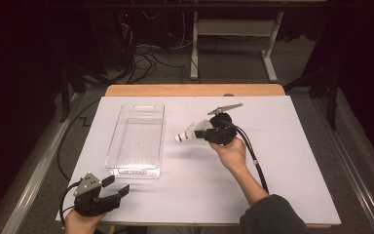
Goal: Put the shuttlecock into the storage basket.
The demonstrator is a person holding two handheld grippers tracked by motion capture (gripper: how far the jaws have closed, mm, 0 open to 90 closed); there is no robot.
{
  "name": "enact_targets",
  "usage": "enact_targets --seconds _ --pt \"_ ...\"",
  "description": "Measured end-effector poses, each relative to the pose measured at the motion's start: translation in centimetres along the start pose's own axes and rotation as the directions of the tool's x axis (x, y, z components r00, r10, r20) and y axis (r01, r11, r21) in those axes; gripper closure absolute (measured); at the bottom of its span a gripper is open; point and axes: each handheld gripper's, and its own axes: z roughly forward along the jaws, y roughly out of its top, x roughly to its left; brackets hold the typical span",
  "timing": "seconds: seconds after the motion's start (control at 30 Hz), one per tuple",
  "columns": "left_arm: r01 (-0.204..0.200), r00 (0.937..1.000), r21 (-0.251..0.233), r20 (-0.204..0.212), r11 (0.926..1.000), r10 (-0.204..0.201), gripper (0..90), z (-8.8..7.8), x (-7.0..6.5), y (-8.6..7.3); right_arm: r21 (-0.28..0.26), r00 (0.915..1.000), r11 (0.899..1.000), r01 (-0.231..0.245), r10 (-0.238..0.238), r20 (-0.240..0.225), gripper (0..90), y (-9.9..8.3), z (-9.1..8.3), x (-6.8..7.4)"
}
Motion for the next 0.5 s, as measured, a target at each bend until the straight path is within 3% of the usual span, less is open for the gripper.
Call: enact_targets --seconds 0.5 --pt "-0.003 1.0000 -0.003 -0.002 1.0000 0.003 32.9 0.0 -0.1 0.0 -0.014 0.9996 1.000 0.021 -0.021 -0.016 89.2 1.4 0.1 0.9"
